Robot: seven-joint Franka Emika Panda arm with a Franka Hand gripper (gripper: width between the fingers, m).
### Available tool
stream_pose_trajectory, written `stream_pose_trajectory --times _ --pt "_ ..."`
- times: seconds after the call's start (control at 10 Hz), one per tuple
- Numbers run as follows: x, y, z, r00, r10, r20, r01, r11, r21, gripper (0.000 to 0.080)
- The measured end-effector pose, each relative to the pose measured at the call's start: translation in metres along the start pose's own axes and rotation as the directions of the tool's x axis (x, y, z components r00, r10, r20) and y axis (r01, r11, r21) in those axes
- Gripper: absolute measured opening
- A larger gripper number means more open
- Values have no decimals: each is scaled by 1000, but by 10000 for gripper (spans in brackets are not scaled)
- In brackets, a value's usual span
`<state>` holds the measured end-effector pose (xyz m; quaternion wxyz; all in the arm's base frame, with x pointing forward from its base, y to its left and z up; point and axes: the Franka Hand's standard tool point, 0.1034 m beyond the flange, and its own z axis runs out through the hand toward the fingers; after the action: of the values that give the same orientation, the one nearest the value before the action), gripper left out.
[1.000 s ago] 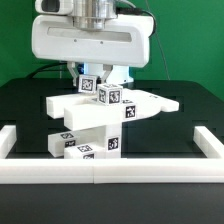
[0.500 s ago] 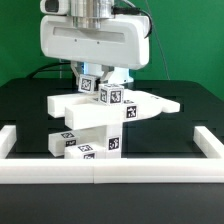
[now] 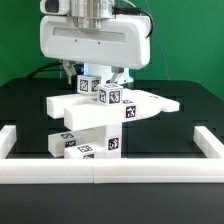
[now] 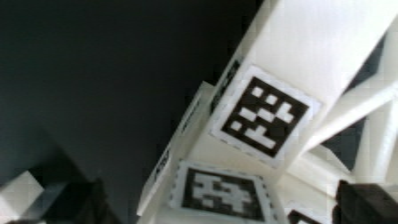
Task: Assemble chair
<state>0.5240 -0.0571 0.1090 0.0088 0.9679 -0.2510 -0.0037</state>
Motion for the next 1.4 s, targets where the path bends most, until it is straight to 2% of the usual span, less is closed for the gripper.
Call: stream_pose_trajectory --times 0.2,0.5,0.7,0.9,1.0,1.3,1.4 --pt "1 0 -1 975 -223 -2 223 975 0 647" --pt "1 2 -1 882 -472 -1 472 882 -1 648" --pt "1 3 -1 768 -641 0 641 768 -3 648" --pt "2 4 -1 696 -718 0 718 696 -4 648" --pt "2 4 -1 627 -779 2 779 627 -5 648" --pt "2 5 -1 498 -867 4 867 498 -5 648" --pt "2 6 -1 488 -873 4 873 488 -5 639"
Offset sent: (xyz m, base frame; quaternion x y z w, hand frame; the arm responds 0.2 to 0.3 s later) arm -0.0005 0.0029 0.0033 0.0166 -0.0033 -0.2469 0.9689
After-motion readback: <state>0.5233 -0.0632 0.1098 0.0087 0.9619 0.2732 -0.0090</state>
